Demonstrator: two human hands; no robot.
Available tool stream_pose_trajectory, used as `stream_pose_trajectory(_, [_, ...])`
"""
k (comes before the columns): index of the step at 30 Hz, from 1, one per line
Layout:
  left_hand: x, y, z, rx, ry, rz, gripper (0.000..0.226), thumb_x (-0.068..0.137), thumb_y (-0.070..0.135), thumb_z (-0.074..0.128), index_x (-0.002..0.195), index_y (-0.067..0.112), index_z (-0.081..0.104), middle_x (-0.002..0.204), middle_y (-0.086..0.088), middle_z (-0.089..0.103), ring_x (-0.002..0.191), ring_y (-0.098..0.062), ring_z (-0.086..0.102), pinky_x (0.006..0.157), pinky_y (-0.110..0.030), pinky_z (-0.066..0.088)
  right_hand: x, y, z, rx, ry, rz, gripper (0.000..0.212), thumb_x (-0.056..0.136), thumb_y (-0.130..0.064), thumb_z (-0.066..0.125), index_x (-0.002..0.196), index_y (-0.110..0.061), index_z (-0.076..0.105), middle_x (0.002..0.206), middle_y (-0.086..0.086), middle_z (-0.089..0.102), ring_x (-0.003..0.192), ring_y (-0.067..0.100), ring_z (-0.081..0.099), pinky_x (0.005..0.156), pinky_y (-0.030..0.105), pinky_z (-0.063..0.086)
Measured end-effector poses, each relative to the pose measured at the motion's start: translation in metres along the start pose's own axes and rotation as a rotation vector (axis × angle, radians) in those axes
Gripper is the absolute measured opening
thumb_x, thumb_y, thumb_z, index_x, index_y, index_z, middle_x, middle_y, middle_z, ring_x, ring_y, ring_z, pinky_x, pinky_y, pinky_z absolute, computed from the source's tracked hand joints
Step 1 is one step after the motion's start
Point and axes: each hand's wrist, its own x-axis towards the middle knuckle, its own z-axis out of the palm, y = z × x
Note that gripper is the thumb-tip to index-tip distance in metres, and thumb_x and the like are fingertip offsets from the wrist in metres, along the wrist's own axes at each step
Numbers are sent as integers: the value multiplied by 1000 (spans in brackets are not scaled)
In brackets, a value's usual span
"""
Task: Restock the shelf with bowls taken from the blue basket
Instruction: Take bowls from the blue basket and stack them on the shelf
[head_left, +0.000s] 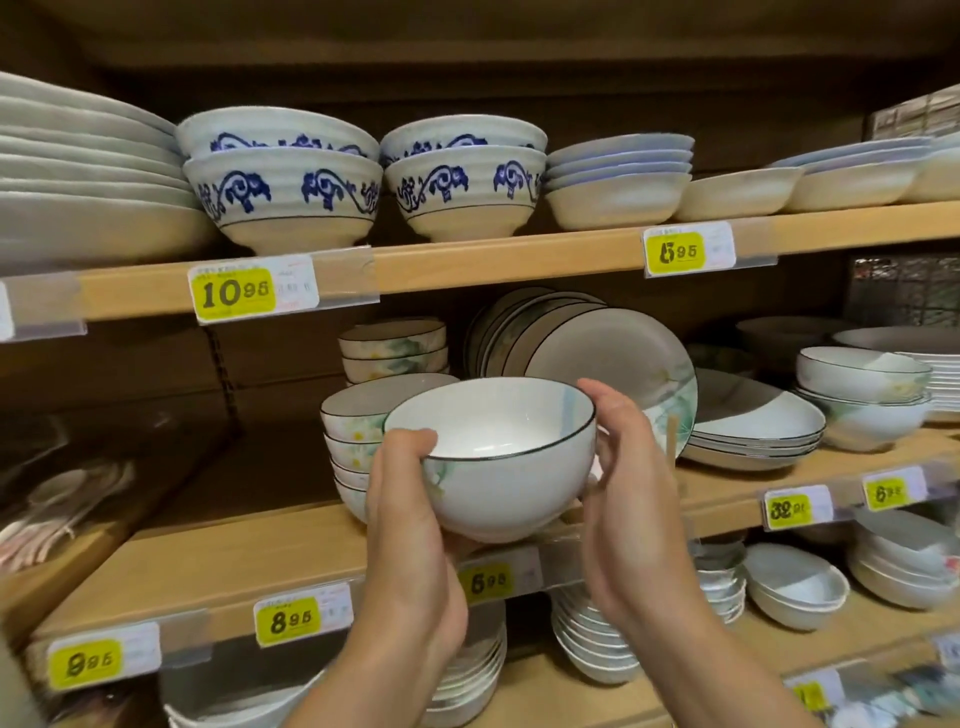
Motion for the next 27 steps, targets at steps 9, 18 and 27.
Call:
stream_pose_trajectory(9, [16,-1,-1,20,-155,-94,39,88,43,41,82,25,75,91,-8,77,74,-25,73,51,-34,54,45,-5,-6,154,-226,439,44,72,-33,52,105,-10,71,85,9,69,74,25,64,67,32,48])
stream_pose_trajectory(18, [-9,-7,12,93,-90,171,91,54,59,73,136,28,45,117,5,69,106,-13,68,91,-41,53,16,-9,11,-13,-27,71,38,71,-49,55,107,-41,64,95,-15,70,93,6,67,80,34,56])
stream_pose_trajectory(27, [26,20,-12,-4,-102,-15,46,85,49,39,78,26,78,92,-2,77,79,-22,74,67,-33,52,24,-19,15,29,-307,278,42,92,-55,43,88,-27,74,91,2,76,87,14,71,70,30,52])
